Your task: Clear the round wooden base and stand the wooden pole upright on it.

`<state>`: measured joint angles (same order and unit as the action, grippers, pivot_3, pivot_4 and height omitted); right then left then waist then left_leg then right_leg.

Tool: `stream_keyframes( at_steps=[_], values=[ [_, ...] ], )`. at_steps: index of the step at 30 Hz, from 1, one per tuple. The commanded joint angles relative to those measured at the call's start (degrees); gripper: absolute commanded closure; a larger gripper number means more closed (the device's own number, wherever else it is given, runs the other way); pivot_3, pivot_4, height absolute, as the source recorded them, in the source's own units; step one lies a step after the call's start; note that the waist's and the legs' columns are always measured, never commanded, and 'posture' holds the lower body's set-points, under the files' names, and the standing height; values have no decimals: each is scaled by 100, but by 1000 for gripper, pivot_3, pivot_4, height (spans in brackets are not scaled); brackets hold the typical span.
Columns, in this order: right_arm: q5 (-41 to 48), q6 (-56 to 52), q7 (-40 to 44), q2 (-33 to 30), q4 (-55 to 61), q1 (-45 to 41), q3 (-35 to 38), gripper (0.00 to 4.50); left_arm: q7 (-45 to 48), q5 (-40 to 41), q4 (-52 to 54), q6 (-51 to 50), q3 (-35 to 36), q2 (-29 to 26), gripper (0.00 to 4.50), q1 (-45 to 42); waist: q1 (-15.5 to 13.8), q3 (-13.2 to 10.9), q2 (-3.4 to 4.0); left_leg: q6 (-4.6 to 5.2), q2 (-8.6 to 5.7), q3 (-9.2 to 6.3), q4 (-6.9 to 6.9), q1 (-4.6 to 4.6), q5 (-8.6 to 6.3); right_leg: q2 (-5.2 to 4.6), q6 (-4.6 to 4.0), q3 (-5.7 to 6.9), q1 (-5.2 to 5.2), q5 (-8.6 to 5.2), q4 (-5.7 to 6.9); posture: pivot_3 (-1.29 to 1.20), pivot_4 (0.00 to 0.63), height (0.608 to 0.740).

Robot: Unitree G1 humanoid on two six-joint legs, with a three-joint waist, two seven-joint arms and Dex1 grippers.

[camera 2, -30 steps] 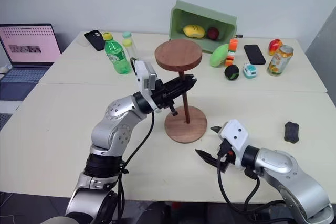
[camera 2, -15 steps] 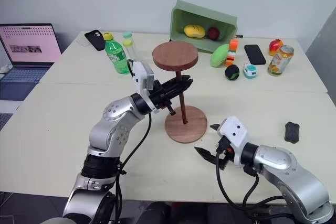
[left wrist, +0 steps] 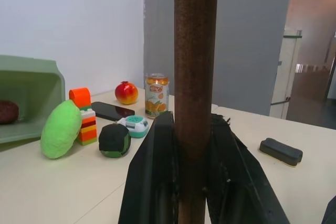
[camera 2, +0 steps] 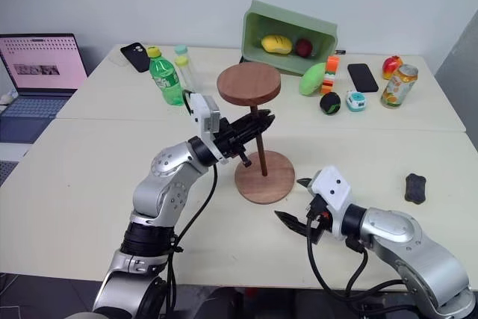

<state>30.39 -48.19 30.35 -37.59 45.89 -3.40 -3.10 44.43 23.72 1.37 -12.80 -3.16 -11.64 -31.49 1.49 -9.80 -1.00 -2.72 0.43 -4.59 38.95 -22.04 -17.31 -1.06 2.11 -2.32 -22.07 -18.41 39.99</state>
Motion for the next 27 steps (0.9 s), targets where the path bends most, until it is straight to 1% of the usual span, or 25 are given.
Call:
stream_keyframes(
  at_steps=[1, 5, 17, 27],
  values=[
    [58, 30, -12, -24, 225, -1, 58, 0, 52, -135, -57, 158, -84, -63, 4225, 151, 1, 0, 0, 0, 0, 1, 0, 2, 0, 0, 0, -1, 1, 0, 0, 0, 150, 740],
    [48, 46, -28, 1, 202, -15, 43, 0, -10, -286, -97, 209, -170, -130, 4225, 284, 2, 2, -1, 1, 1, 1, -3, 12, -1, 0, 0, -1, 10, 0, -2, 0, 150, 740],
    [24, 57, -101, 30, 186, 18, 16, 0, -356, -705, -404, -16, -464, -400, 4225, 238, 6, 11, 0, 4, 2, -3, -16, 75, -3, 3, 1, 1, 75, -1, -15, 0, 150, 740],
    [-6, 89, -107, 47, 170, 11, -26, 0, -525, -608, -354, -58, -403, -446, 4225, 293, 15, 32, 1, 5, 4, 1, -23, 104, -3, 7, 2, -2, 99, -2, -15, 0, 150, 740]
  ],
)
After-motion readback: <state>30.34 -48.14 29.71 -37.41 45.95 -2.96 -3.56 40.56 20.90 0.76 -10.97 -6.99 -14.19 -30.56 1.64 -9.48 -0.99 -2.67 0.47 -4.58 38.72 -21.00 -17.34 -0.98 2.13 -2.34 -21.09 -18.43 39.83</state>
